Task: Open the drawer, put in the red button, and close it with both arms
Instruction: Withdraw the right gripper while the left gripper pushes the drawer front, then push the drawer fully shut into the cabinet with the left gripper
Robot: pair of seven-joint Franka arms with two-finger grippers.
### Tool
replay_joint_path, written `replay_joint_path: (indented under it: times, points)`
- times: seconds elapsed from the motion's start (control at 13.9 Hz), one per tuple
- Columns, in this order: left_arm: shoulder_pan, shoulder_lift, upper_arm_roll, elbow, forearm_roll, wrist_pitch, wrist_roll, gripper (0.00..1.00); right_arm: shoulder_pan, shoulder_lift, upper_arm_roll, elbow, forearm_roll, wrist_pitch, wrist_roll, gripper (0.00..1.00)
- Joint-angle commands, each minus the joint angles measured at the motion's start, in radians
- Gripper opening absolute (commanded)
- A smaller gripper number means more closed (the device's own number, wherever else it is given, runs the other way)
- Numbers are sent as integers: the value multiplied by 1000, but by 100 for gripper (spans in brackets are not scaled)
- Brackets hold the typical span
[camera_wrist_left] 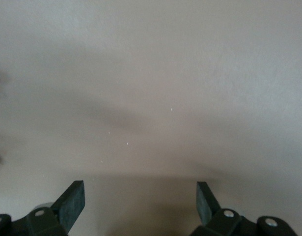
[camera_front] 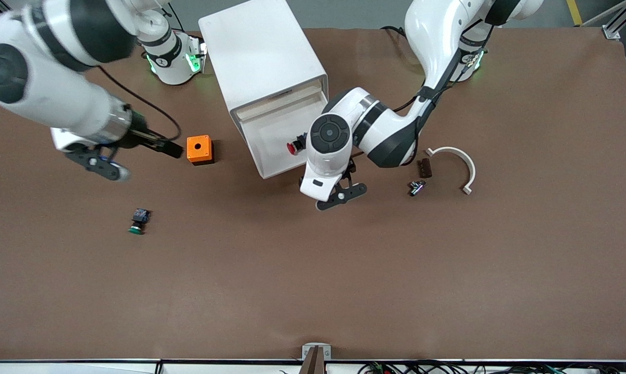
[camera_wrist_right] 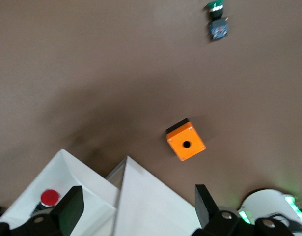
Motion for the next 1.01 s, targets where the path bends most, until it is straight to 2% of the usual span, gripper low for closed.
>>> replay_joint_path:
  times: [0.0, 0.22, 0.43, 0.5, 0.79, 0.93]
  points:
    - [-29, -5, -1, -20, 8, 7, -13, 100, -127, -50, 21, -10, -12, -49, -206, 100]
    - [-50, -5, -1, -40, 8, 7, -13, 100, -234, -83, 21, -15, -50, -84, -398, 100]
    - [-69, -5, -1, -63, 8, 7, -11, 100, -284, -110, 21, -24, -134, -95, -565, 100]
    - [-72, -3, -1, -69, 8, 7, -11, 100, -301, -113, 21, -26, -136, -95, -601, 100]
    - [-98, -5, -1, -74, 6, 7, -10, 100, -331, -116, 21, -24, -139, -77, -652, 100]
    - [-109, -5, -1, -74, -40, 7, -10, 100, -334, -114, 21, -24, -139, -58, -653, 100]
